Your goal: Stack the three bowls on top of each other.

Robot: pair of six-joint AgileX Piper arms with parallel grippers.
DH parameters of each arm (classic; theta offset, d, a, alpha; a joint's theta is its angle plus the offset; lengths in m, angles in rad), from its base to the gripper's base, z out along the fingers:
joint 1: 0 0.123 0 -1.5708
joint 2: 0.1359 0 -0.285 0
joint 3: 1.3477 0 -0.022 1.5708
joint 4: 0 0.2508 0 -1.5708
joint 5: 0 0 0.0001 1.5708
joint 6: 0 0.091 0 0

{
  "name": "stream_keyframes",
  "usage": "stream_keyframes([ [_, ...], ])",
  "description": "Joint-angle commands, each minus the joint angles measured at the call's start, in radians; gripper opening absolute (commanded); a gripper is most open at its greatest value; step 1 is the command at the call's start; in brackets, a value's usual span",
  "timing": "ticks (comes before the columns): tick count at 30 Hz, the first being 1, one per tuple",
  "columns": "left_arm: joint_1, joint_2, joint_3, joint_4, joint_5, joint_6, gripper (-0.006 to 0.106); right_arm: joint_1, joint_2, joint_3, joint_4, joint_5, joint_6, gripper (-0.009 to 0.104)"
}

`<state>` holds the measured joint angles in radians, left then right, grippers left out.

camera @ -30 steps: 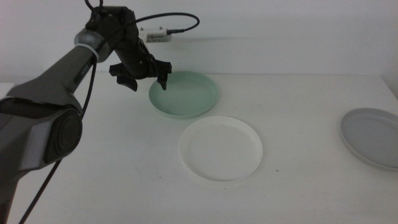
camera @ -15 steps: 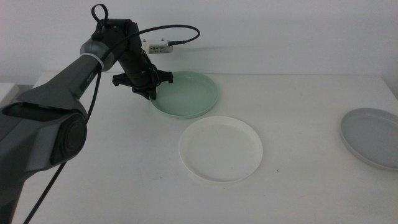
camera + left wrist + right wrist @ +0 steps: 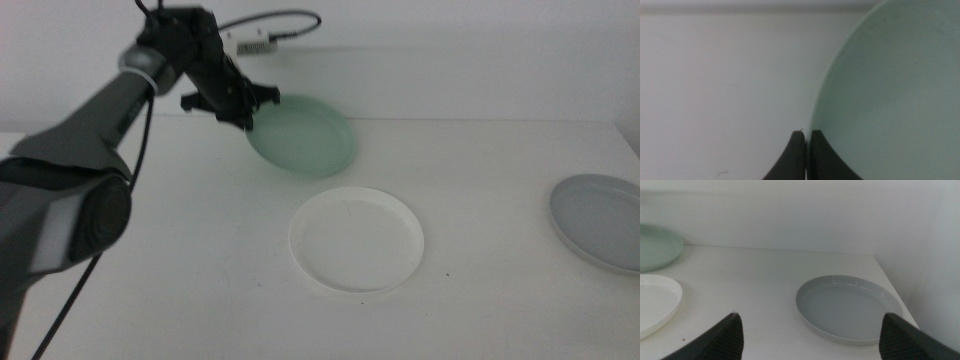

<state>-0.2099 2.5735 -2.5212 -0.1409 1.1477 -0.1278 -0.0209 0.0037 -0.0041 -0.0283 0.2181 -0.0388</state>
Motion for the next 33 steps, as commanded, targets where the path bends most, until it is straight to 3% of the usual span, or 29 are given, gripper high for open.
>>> stream_keyframes([
  [1, 0.010, -0.074, -0.015, -0.029, 0.010, 0.008, -0.002, 0.003, -0.004, 0.004, -0.006, -0.009, -0.003, 0.093],
  [5, 0.011, -0.141, -0.012, -0.082, 0.042, 0.036, -0.002, 0.003, -0.004, 0.004, -0.006, -0.009, -0.003, 0.093],
  [14, -0.045, -0.261, 0.003, -0.098, 0.073, 0.044, -0.002, 0.003, -0.004, 0.004, -0.006, -0.009, -0.003, 0.093],
  [20, -0.113, -0.381, 0.103, -0.026, 0.073, -0.006, -0.002, 0.003, -0.004, 0.004, -0.006, -0.009, -0.003, 0.093],
  [27, -0.159, -0.535, 0.314, 0.012, 0.073, -0.055, -0.002, 0.003, -0.004, 0.004, -0.006, -0.009, -0.003, 0.093],
  [33, -0.159, -0.691, 0.607, -0.032, -0.044, -0.060, -0.002, 0.003, -0.004, 0.004, -0.006, -0.009, -0.003, 0.093],
])
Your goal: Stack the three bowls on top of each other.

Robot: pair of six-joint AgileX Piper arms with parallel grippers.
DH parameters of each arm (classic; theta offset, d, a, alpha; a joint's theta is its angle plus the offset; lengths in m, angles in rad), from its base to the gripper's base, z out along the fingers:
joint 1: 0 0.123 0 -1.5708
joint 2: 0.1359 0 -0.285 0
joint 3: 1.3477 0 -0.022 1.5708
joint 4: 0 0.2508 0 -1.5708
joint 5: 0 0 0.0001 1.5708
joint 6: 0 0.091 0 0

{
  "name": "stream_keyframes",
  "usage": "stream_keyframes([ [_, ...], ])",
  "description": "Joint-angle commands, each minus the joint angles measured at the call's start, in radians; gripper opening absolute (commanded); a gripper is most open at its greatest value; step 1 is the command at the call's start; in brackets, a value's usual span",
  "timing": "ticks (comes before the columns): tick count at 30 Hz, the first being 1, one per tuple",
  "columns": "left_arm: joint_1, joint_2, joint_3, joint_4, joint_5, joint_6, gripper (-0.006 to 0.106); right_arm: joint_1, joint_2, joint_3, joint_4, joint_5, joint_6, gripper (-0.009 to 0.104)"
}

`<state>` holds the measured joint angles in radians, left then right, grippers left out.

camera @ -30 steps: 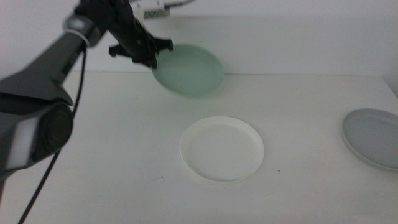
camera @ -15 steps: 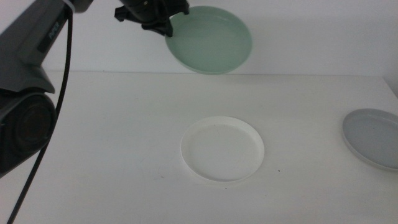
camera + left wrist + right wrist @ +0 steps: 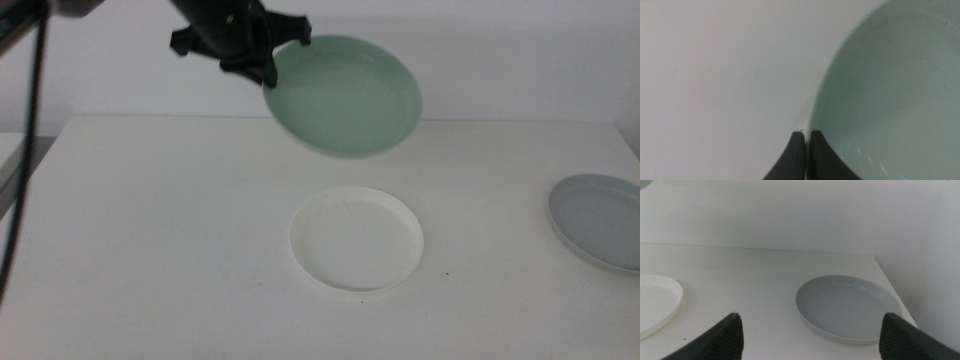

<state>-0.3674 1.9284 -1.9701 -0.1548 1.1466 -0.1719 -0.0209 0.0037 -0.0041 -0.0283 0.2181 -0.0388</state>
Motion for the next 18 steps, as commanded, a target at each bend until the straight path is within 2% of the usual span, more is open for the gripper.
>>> stream_keyframes([
  [1, -0.002, -0.067, 0.102, -0.022, -0.060, -0.021, -0.002, 0.003, -0.004, 0.004, -0.006, -0.009, -0.003, 0.093],
  [7, -0.002, -0.107, 0.288, -0.098, -0.150, -0.019, -0.002, 0.003, -0.004, 0.004, -0.006, -0.009, -0.003, 0.093],
  [18, -0.046, -0.058, 0.433, -0.128, -0.321, -0.009, -0.002, 0.003, -0.004, 0.004, -0.006, -0.009, -0.003, 0.093],
])
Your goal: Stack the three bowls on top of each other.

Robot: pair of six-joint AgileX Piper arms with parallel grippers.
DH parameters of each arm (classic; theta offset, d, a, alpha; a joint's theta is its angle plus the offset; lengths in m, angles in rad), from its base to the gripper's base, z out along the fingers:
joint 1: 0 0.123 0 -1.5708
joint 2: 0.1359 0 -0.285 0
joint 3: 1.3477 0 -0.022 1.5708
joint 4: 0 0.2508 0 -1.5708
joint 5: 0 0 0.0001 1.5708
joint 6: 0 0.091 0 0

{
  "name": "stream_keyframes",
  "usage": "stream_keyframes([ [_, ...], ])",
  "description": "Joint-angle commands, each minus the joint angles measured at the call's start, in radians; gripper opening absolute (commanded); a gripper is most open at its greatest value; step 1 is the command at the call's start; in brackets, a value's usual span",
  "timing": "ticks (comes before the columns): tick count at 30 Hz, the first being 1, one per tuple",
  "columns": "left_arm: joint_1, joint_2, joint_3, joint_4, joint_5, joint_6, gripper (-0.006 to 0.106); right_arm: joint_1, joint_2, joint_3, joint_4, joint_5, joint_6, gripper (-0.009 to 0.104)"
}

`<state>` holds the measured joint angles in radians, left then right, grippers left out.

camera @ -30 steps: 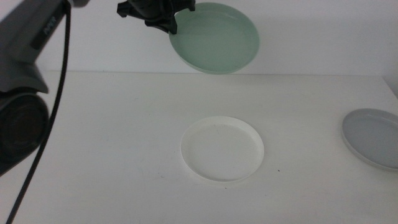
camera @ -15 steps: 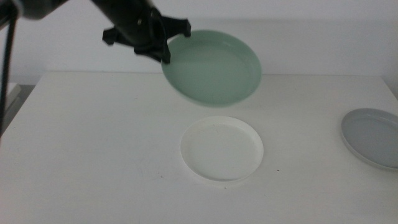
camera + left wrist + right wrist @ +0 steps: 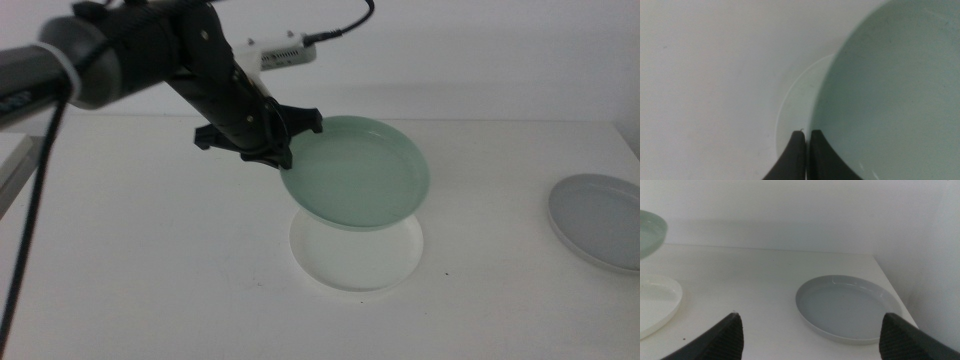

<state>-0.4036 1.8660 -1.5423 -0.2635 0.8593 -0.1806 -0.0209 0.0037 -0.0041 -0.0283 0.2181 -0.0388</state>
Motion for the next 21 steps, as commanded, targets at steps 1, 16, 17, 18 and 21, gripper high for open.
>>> stream_keyframes([
  [1, -0.016, 0.013, 0.005, -0.015, -0.043, -0.001, -0.002, 0.003, -0.004, 0.004, -0.006, -0.009, -0.003, 0.093],
  [16, -0.028, 0.153, 0.006, -0.021, -0.067, 0.001, -0.002, 0.003, -0.004, 0.004, -0.006, -0.009, -0.003, 0.093],
  [17, -0.028, 0.159, 0.006, -0.025, -0.067, 0.009, -0.002, 0.003, -0.004, 0.004, -0.006, -0.009, -0.003, 0.093],
  [18, -0.028, 0.163, 0.006, -0.025, -0.070, 0.017, -0.002, 0.003, -0.004, 0.004, -0.006, -0.009, -0.003, 0.093],
  [21, -0.028, 0.174, 0.006, -0.030, -0.078, 0.027, -0.002, 0.003, -0.004, 0.004, -0.006, -0.009, -0.003, 0.093],
])
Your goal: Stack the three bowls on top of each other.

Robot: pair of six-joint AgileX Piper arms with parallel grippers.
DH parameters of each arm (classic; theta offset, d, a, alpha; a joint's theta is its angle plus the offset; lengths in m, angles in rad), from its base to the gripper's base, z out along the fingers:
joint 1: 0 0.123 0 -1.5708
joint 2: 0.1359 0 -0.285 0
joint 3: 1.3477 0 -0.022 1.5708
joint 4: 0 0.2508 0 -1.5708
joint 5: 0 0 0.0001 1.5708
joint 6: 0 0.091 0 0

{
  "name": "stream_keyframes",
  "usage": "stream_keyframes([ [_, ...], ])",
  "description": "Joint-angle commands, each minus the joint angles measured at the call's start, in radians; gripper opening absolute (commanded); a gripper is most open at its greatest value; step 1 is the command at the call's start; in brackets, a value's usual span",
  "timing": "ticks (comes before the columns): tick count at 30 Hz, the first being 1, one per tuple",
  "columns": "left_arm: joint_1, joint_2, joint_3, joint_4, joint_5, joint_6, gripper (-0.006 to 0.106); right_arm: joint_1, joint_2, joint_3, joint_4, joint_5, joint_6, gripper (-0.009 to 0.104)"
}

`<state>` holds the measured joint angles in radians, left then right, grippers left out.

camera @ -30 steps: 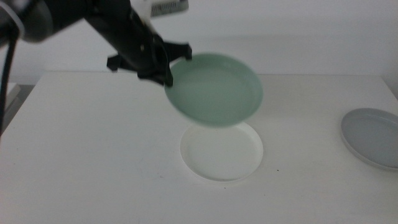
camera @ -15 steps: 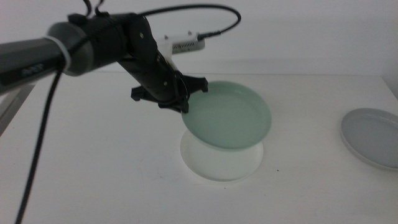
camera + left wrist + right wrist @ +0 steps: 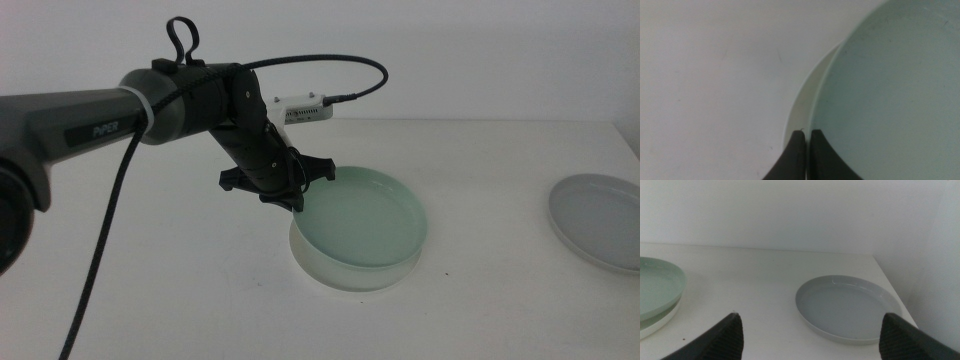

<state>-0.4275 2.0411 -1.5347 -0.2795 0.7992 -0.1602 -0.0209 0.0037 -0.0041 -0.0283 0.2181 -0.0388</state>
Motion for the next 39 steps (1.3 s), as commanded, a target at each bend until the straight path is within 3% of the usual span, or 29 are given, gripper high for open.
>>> stream_keyframes([
  [1, -0.004, 0.005, -0.001, -0.014, -0.018, 0.014, -0.002, 0.003, -0.004, 0.004, -0.006, -0.009, -0.003, 0.093],
  [11, -0.004, 0.028, -0.001, -0.076, -0.002, 0.077, 0.000, 0.003, -0.004, 0.004, -0.006, -0.009, -0.003, 0.093],
  [18, -0.001, 0.015, -0.001, -0.047, 0.026, 0.081, 0.015, 0.003, -0.004, 0.004, -0.006, -0.009, -0.003, 0.093],
  [26, -0.001, -0.018, -0.003, -0.021, 0.045, 0.102, 0.039, 0.003, -0.004, 0.004, -0.006, -0.009, -0.003, 0.093],
  [33, 0.002, -0.183, -0.003, 0.102, 0.099, 0.137, 0.090, 0.003, -0.004, 0.004, -0.006, -0.009, -0.003, 0.093],
  [39, 0.019, -0.433, 0.005, 0.105, 0.200, 0.345, 0.094, 0.003, -0.004, 0.004, -0.006, -0.009, -0.003, 0.093],
])
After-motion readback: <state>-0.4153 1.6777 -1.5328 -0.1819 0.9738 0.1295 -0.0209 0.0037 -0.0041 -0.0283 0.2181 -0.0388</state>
